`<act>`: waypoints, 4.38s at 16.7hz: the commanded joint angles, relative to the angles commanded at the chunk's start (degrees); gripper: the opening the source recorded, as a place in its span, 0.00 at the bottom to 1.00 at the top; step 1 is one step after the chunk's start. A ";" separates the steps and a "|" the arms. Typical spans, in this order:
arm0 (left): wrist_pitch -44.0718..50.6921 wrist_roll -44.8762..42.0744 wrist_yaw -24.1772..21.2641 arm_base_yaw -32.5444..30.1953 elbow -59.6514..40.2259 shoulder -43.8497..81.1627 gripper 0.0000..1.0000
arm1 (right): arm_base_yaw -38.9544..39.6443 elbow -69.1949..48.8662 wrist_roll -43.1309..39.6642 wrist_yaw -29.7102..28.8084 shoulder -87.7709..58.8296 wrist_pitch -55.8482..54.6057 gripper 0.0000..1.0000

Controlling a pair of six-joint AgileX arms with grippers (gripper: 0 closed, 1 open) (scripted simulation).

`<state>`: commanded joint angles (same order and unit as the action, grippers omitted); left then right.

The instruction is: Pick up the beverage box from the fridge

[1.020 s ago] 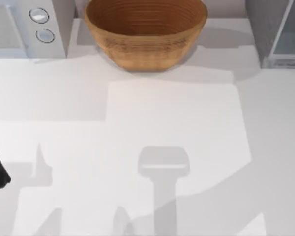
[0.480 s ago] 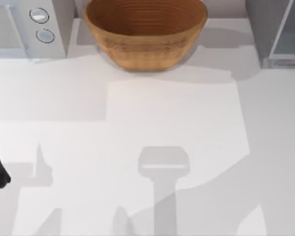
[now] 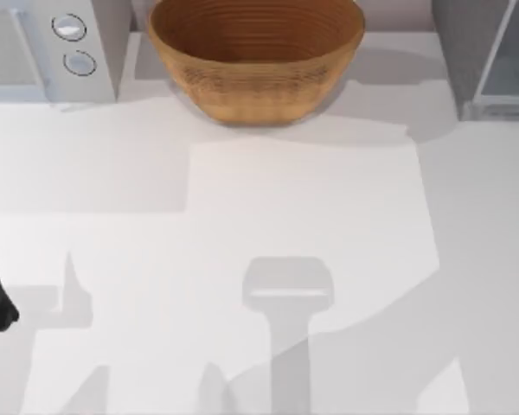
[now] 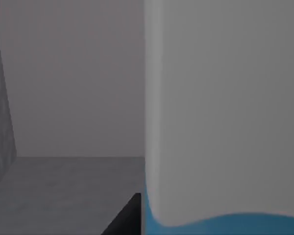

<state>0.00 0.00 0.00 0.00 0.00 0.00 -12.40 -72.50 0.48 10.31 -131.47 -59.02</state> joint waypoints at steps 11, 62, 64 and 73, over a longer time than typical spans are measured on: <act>0.00 0.00 0.00 0.00 0.00 0.00 1.00 | 0.00 0.00 0.00 0.00 0.00 0.00 0.00; 0.00 0.00 0.00 0.00 0.00 0.00 1.00 | 8.80 63.50 -0.13 -7.37 110.44 47.20 0.00; 0.00 0.00 0.00 0.00 0.00 0.00 1.00 | 10.20 67.36 -0.20 -8.51 119.31 52.16 0.00; 0.00 0.00 0.00 0.00 0.00 0.00 1.00 | 12.40 72.50 -0.48 -10.31 131.47 59.02 0.00</act>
<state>0.00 0.00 0.00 0.00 0.00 0.00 0.00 0.00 0.00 0.00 0.00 0.00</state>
